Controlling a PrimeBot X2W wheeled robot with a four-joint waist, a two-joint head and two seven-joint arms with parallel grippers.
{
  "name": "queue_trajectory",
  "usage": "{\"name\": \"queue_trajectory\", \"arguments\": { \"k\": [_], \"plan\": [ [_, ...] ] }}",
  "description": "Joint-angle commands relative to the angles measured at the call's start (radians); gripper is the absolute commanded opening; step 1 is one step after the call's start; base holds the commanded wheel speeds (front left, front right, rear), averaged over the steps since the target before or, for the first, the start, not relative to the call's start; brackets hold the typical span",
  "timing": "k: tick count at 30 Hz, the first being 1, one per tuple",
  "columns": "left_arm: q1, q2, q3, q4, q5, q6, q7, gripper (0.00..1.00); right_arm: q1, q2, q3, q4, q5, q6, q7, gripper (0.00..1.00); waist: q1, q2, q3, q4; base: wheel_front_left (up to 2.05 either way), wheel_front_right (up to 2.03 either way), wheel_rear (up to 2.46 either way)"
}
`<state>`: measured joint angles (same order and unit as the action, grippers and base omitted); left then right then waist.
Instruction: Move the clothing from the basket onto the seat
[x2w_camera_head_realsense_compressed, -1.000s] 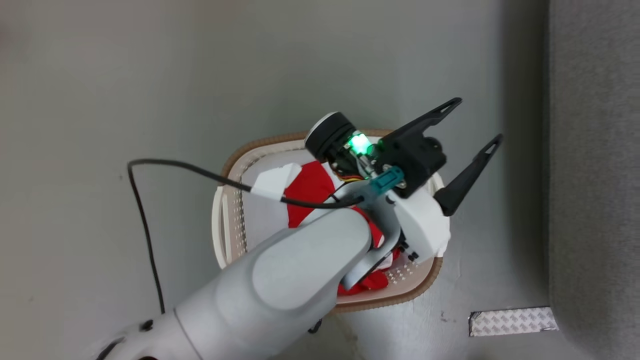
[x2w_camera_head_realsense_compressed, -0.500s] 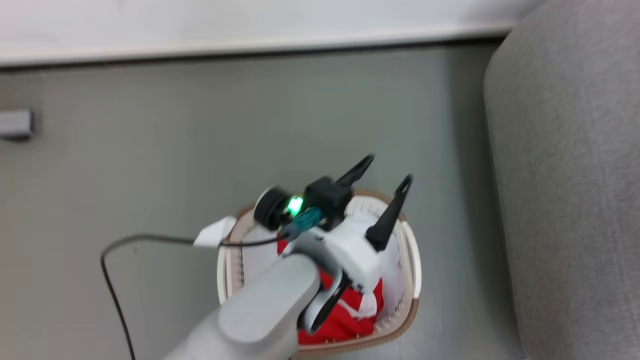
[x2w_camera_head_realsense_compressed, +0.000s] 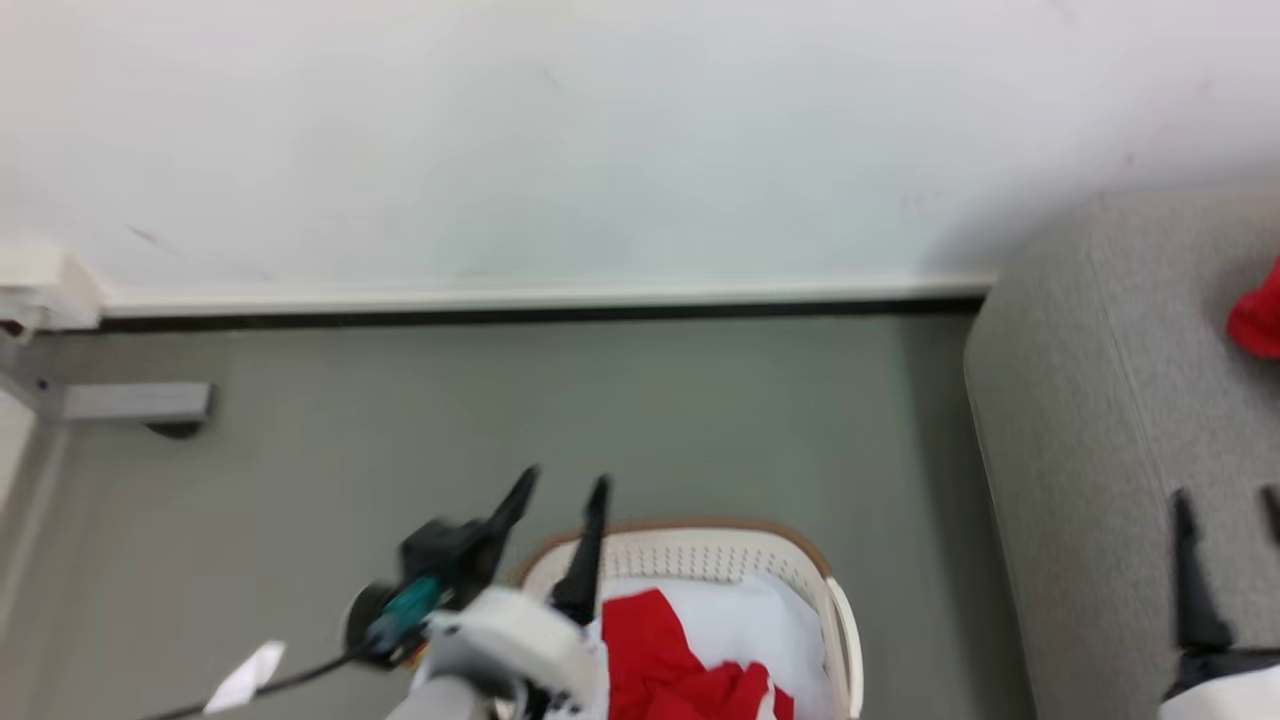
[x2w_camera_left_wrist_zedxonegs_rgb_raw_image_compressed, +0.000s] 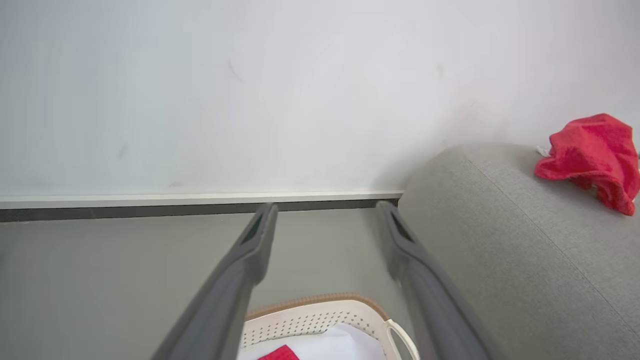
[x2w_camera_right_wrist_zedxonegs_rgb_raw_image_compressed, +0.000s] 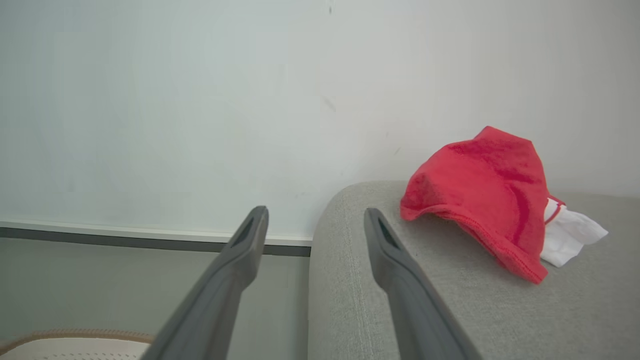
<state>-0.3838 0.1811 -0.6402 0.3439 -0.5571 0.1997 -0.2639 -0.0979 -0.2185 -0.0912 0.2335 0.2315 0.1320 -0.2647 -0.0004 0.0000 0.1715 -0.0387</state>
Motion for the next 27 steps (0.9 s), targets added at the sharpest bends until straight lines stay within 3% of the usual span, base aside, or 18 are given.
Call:
{"name": "queue_trajectory", "arguments": {
  "k": [1, 7, 15, 27],
  "plan": [
    [0.041, 0.008, 0.03, -0.014, 0.025, -0.003, 0.0, 1.0, 0.027, 0.016, 0.013, -0.012, -0.008, -0.003, 0.001, 1.0, 0.0004, 0.0, -0.056, 0.038, 0.0, 0.0, 0.0],
    [0.212, 0.01, 0.195, -0.079, 0.143, -0.035, -0.001, 1.0, 0.094, 0.08, 0.06, -0.051, -0.016, -0.003, 0.001, 1.0, 0.0004, 0.0, -0.128, 0.066, 0.0, 0.0, 0.0],
    [0.359, -0.038, 0.387, -0.131, 0.262, -0.143, -0.001, 1.0, 0.137, 0.115, 0.074, -0.047, -0.035, -0.003, 0.001, 1.0, 0.0004, 0.0, -0.175, 0.071, 0.0, 0.0, 0.0],
    [0.411, -0.108, 0.538, -0.131, 0.354, -0.245, -0.001, 1.0, 0.142, 0.131, 0.081, -0.004, -0.029, -0.003, 0.001, 1.0, 0.0004, 0.0, -0.183, 0.06, 0.0, 0.0, 0.0]
  ]
}}
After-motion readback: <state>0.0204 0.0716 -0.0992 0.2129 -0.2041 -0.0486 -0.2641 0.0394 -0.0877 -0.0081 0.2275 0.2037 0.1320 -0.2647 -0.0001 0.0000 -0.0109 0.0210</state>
